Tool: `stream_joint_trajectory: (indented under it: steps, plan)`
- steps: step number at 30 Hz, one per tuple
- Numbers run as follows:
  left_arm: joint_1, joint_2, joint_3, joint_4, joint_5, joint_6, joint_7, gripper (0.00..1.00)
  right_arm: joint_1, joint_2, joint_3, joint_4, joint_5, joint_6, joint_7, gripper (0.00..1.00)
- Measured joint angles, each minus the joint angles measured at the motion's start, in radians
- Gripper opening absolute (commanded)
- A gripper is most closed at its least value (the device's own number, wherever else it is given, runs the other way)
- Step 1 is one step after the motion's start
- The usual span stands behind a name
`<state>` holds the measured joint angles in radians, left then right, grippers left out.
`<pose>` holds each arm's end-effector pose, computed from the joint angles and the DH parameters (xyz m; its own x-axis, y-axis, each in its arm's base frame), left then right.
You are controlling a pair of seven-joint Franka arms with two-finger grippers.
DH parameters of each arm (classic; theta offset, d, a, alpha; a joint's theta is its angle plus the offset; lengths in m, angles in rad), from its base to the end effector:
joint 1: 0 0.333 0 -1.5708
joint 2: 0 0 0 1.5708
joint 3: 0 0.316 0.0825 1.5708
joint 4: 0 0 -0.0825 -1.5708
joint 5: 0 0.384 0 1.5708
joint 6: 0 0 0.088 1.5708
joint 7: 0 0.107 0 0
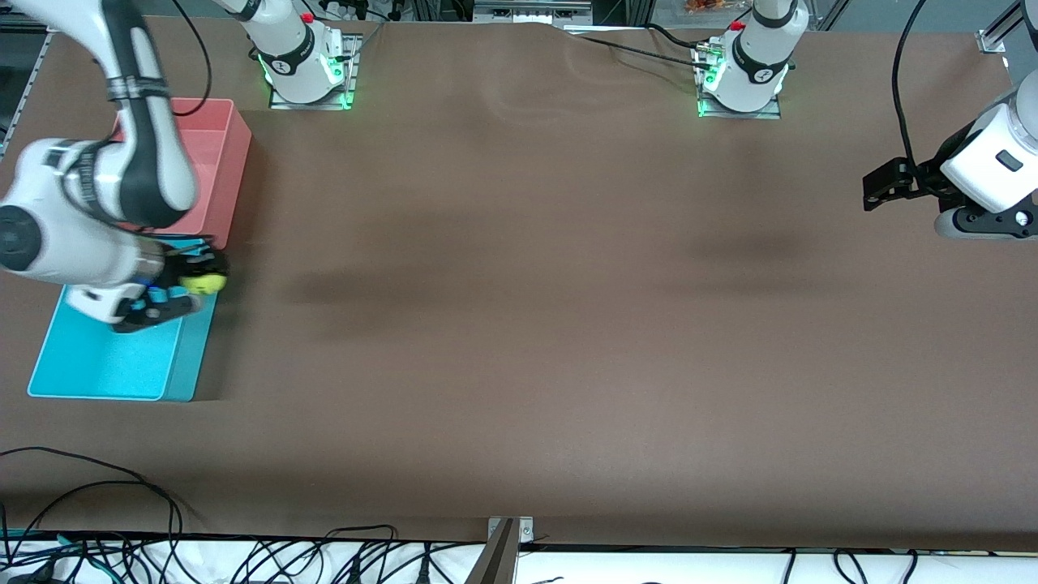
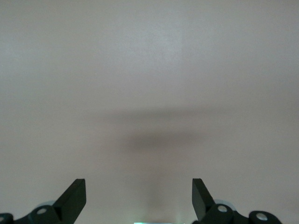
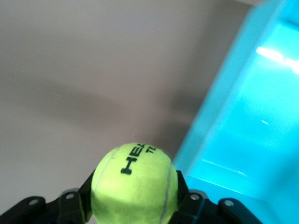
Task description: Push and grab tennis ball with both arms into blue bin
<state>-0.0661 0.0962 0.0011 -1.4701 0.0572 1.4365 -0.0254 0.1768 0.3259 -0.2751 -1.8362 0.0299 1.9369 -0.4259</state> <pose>0.5687 -0.0303 0.6065 0.9913 -0.0314 -0.1277 -0.0394 -0.9974 -0.0605 0.6040 -0.0482 0.3432 0.9260 0.3087 -0.2173 0.3097 -0.9503 -0.0305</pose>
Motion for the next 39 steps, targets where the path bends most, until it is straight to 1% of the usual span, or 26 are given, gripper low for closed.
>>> stream_joint_trajectory:
  steps: [3, 11, 18, 24, 26, 30, 33, 35, 36, 37, 38, 39]
  plan:
    - [0.0, 0.001, 0.002, 0.0, -0.011, 0.005, 0.0, 1.0, -0.033, 0.008, -0.025, 0.0, 0.0, 0.0, -0.026, 0.42]
    - [0.0, 0.007, 0.003, 0.0, -0.025, 0.014, -0.012, 1.0, -0.125, 0.057, -0.032, 0.0, 0.0, 0.02, -0.045, 0.42]
    - [0.001, 0.007, 0.008, 0.0, -0.033, 0.015, -0.025, 1.0, -0.157, 0.132, -0.031, -0.002, 0.0, 0.062, -0.045, 0.42]
    - [0.029, 0.007, 0.014, 0.0, -0.131, 0.015, -0.029, 1.0, -0.173, 0.198, -0.031, -0.002, 0.0, 0.102, -0.048, 0.42]
    - [0.044, 0.007, 0.014, 0.0, -0.147, 0.015, -0.029, 1.0, -0.174, 0.216, -0.031, -0.002, 0.0, 0.11, -0.048, 0.42]
    - [0.055, 0.007, 0.014, 0.0, -0.148, 0.015, -0.029, 1.0, -0.179, 0.245, -0.031, -0.002, 0.004, 0.135, -0.048, 0.43]
    - [0.053, 0.007, 0.007, 0.0, -0.128, 0.015, -0.029, 1.0, -0.184, 0.262, -0.031, -0.002, 0.006, 0.144, -0.048, 0.45]
    - [0.051, 0.007, -0.002, 0.0, -0.119, 0.015, -0.029, 1.0, -0.186, 0.271, -0.03, -0.002, 0.007, 0.147, -0.048, 0.5]
    - [0.05, 0.007, -0.006, 0.0, -0.116, 0.015, -0.029, 1.0, -0.187, 0.275, -0.03, -0.002, 0.007, 0.15, -0.048, 0.56]
    - [0.049, 0.007, -0.009, 0.0, -0.114, 0.015, -0.029, 1.0, -0.188, 0.279, -0.03, -0.002, 0.007, 0.154, -0.048, 0.62]
    - [0.048, 0.007, -0.012, 0.0, -0.112, 0.015, -0.029, 1.0, -0.188, 0.283, -0.03, -0.002, 0.007, 0.159, -0.048, 0.7]
    - [0.047, 0.007, -0.015, 0.0, -0.111, 0.015, -0.029, 1.0, -0.189, 0.288, -0.03, -0.002, 0.007, 0.164, -0.048, 0.81]
